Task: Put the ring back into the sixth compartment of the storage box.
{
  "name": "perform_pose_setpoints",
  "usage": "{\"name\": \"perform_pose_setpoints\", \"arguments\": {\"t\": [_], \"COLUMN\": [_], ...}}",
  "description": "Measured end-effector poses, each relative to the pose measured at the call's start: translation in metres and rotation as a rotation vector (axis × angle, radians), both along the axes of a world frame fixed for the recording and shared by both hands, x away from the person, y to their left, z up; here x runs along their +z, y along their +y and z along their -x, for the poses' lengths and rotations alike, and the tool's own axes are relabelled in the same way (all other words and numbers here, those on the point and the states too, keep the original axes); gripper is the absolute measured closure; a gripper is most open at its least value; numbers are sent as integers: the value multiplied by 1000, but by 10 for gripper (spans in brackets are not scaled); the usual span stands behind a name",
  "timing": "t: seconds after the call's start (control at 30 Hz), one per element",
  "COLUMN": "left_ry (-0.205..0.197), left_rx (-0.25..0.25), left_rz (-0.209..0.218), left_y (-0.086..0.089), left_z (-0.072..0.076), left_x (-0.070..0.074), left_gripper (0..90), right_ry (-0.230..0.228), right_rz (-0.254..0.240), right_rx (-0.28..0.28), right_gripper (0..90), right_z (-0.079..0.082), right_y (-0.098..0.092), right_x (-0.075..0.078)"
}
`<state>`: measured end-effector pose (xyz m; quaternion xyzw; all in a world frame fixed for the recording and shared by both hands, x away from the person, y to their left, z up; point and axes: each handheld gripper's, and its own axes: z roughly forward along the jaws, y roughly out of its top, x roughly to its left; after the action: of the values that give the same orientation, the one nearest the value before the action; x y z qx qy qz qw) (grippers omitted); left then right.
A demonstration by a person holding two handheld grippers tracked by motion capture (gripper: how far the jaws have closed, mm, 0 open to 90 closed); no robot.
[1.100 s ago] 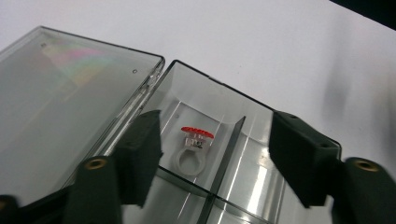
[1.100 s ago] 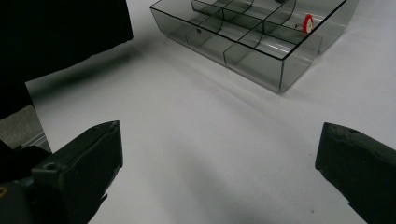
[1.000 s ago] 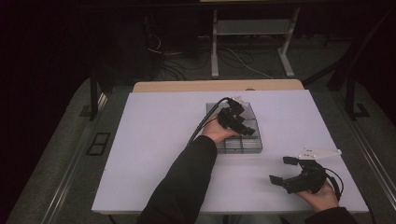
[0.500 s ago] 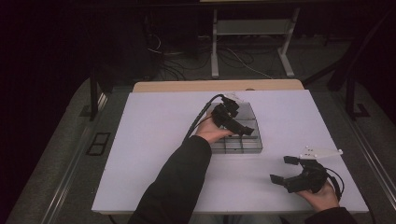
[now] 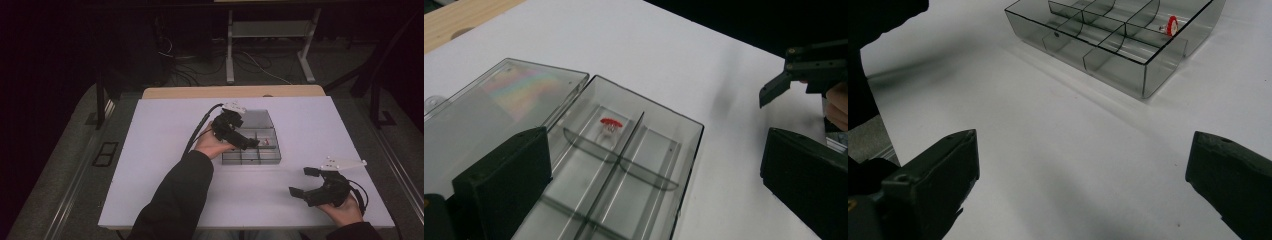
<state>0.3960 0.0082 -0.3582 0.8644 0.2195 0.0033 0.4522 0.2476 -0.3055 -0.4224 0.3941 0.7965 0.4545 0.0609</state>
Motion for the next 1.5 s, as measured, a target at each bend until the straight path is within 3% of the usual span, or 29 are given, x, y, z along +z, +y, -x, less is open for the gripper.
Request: {"name": "perform_pose_setpoints", "arguments": {"t": [0.63,1.0,1.5], "left_ry": [-21,-22,4], "left_rx": [57,106,161], "left_rz": [24,70,81], "left_y": [55,85,120], "left_z": [35,60,85], "left_x": [-1,-12,-35], "left_gripper": [0,0,0], "right_ry": [-2,0,-3], "right_rz": [7,10,10], "right_rx": [-1,-3,-7], "right_gripper": [7,7,7], "right_z": [-1,-1,-1], "right_y": [1,1,1], "right_x": [-1,-1,-1]}}
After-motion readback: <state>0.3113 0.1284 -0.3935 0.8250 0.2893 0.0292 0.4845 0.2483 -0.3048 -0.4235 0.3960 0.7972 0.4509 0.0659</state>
